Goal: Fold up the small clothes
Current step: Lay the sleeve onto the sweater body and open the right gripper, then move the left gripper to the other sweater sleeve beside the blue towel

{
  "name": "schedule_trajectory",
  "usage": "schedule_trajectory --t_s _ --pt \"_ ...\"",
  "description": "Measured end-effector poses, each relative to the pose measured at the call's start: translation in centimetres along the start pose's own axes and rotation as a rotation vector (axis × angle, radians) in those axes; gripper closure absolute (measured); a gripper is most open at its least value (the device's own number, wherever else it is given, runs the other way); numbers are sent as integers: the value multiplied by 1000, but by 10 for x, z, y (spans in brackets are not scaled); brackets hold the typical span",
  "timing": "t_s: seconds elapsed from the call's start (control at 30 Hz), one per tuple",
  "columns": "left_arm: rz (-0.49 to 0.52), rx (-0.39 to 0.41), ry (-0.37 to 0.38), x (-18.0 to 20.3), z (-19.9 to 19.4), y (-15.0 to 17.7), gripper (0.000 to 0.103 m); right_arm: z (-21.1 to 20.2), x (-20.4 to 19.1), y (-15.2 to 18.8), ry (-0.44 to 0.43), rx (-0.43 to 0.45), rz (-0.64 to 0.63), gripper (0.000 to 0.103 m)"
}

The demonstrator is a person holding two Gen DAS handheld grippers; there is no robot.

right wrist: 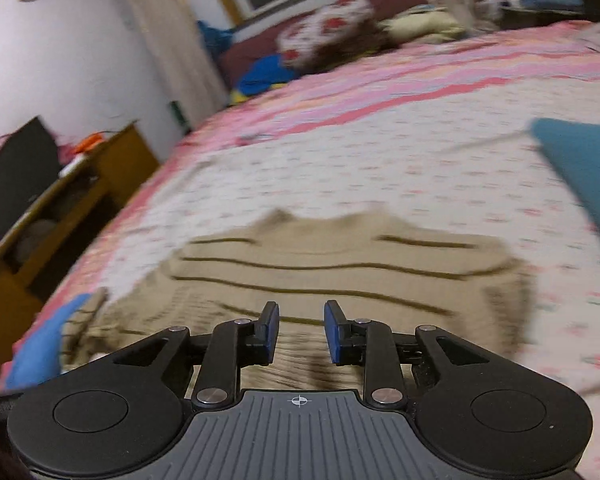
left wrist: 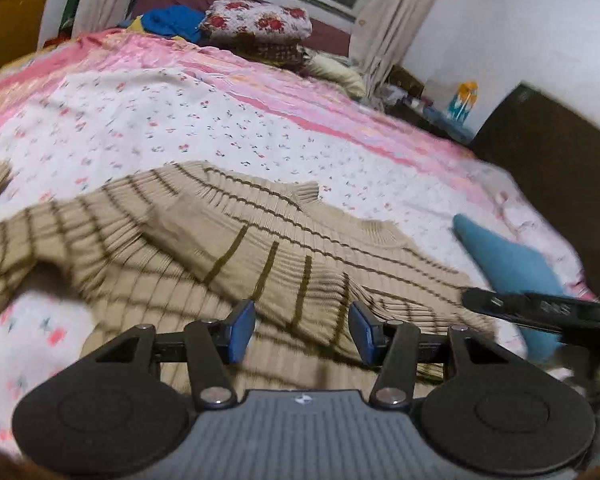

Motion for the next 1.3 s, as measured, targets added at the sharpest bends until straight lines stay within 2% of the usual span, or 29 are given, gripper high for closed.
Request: schedule_trajectory --t_s 0.1,0.13,0.23,0.37,0.4,0.43,0.57,0.67,0.77,0.87,1.0,1.13,1.2,1.3 --pt "19 -52 -68 -8 24 -3 48 6 16 5 141 -26 -64 77" --pt "19 -74 -97 -13 30 -3 48 11 20 6 181 -47 -84 84" --pt "12 -68 -106 -18 23 -1 48 19 33 7 203 -64 -83 93" --pt "-12 -64 -194 -25 8 7 48 16 30 3 281 -32 -89 93" --pt "-27 -59 -195 -28 5 9 48 12 27 2 283 -17 -88 90" --pt "-39 -51 -190 -30 1 10 48 9 23 0 267 -2 -86 81" --pt "-62 -31 -175 -33 -7 6 48 -10 -11 1 187 83 -168 81" --pt "-37 -20 -169 -28 -12 1 48 -12 -28 2 150 98 -229 82" --pt "-31 -1 -148 -25 -16 -4 48 -8 -23 5 193 92 -262 83" --pt "-16 15 -121 -21 -12 -10 48 -10 -3 5 245 77 -231 83" --pt "15 -9 -107 -13 5 -14 48 -12 18 6 296 64 -232 81" --pt "39 -57 -148 -12 21 -9 48 -18 27 11 282 73 -223 80" --pt "15 -80 -175 -19 24 -4 48 -19 23 13 251 81 -234 79" --pt "-23 -75 -169 -25 15 -1 47 -3 16 13 255 25 -256 78"
Point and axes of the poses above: each gripper's, at about its wrist camera, not at the fingertips, and z roughly the way its jaws point, x to its right, y to its underside, the point moved 1 cm from there along z, roughly the way its jaws point, and after that the axes turned 15 degrees about y, right-handed, at the moved point
